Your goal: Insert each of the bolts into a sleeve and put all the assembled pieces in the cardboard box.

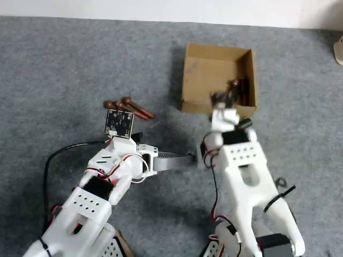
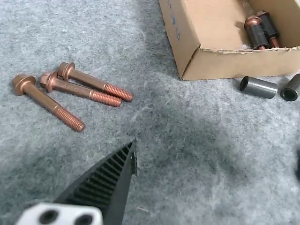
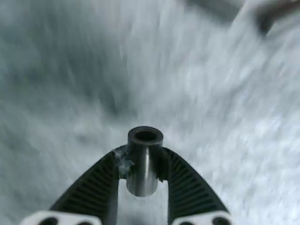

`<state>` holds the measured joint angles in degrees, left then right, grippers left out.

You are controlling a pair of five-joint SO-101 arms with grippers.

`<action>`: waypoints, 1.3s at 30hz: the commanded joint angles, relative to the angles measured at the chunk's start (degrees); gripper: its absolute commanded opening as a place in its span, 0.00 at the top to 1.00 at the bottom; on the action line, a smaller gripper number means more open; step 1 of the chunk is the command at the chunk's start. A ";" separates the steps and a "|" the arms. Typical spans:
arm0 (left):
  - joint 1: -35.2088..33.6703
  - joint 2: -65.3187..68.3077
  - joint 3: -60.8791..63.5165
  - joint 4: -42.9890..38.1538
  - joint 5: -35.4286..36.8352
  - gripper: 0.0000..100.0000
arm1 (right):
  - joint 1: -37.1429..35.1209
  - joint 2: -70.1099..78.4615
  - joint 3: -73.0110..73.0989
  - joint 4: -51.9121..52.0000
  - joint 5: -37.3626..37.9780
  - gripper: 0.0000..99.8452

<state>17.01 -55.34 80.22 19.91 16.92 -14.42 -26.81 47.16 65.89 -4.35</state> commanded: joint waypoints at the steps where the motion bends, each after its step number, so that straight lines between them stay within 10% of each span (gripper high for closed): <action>1: -2.07 -0.92 -0.75 -0.18 0.18 0.37 | -0.40 -2.15 3.82 0.04 3.16 1.00; 39: -2.07 -1.01 -0.75 -0.18 0.18 0.37 | 1.45 17.27 4.53 -5.58 10.37 0.99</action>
<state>15.34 -55.34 80.22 19.91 16.92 -13.71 -9.76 52.09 61.93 5.58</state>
